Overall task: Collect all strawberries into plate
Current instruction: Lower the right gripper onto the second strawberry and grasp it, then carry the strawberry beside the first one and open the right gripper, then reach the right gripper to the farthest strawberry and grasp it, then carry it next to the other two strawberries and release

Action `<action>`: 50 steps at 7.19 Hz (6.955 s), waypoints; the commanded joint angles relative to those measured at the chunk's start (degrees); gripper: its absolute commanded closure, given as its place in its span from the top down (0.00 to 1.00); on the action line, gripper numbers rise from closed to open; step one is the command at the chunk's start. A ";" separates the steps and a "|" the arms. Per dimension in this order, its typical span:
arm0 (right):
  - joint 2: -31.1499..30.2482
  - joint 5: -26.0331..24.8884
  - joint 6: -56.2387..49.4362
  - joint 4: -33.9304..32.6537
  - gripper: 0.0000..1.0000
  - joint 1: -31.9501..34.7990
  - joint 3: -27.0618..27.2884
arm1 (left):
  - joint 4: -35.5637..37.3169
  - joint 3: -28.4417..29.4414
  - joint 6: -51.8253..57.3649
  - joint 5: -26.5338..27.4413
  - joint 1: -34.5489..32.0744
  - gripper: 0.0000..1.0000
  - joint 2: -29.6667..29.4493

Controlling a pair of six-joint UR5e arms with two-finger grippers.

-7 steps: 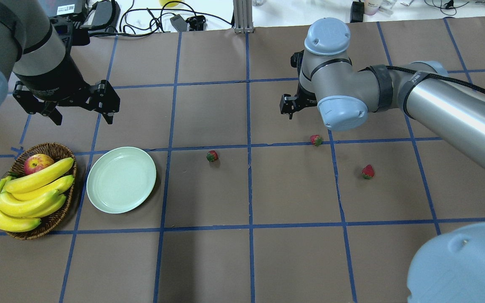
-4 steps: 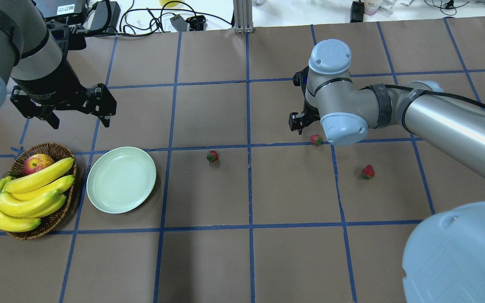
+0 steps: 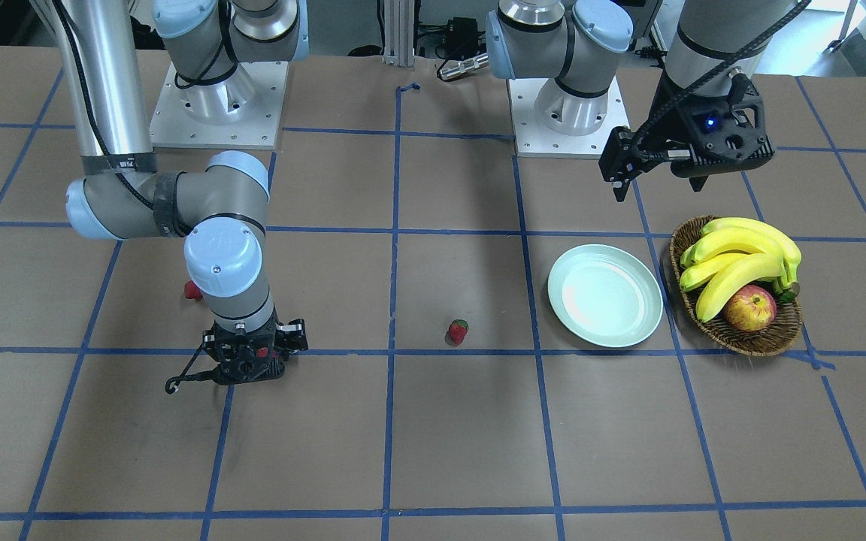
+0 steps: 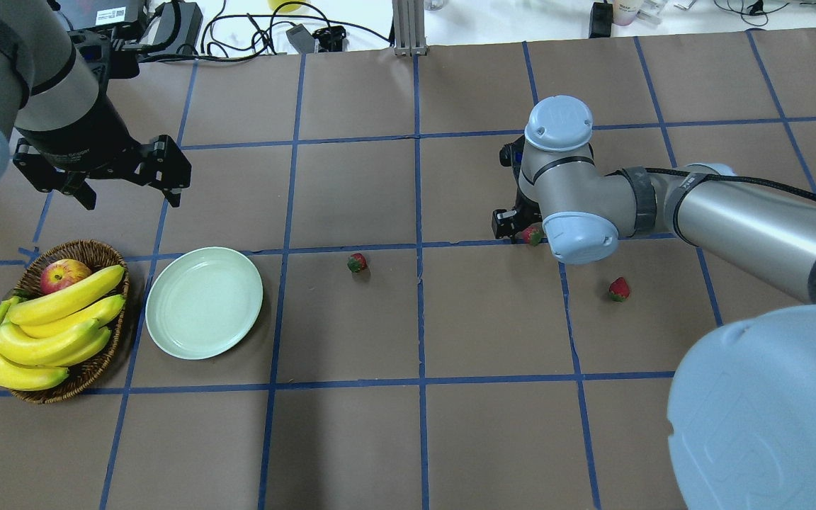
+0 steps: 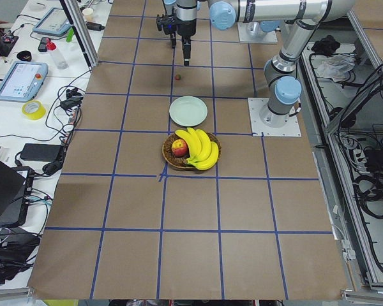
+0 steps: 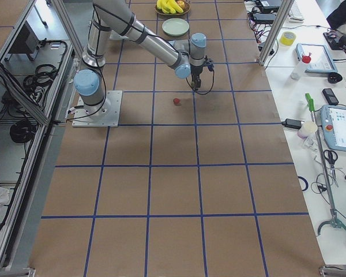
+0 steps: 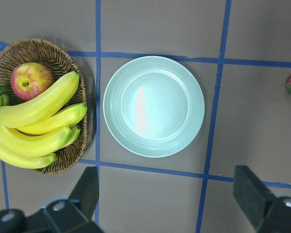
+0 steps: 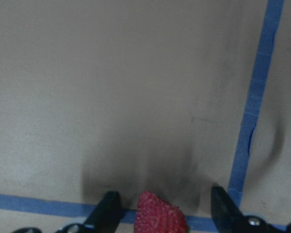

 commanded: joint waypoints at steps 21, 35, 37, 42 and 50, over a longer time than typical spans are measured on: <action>-5.04 4.21 31.81 6.52 1.00 17.39 -12.07 | -3.57 -1.33 2.53 0.78 5.00 1.00 1.35; -16.30 2.46 -5.40 -8.30 0.58 -17.18 23.50 | -4.54 -2.64 2.53 0.95 5.35 1.00 1.79; -16.04 2.98 -5.23 -8.21 0.29 -17.18 23.59 | -4.71 -2.56 2.53 0.78 5.09 1.00 2.23; -16.48 10.15 2.45 -2.72 0.05 -4.77 14.51 | -3.92 -2.29 3.14 0.07 5.70 1.00 1.18; -1.27 16.52 39.78 -2.23 0.53 17.98 -1.81 | -0.50 -2.73 3.14 -0.36 5.70 1.00 0.12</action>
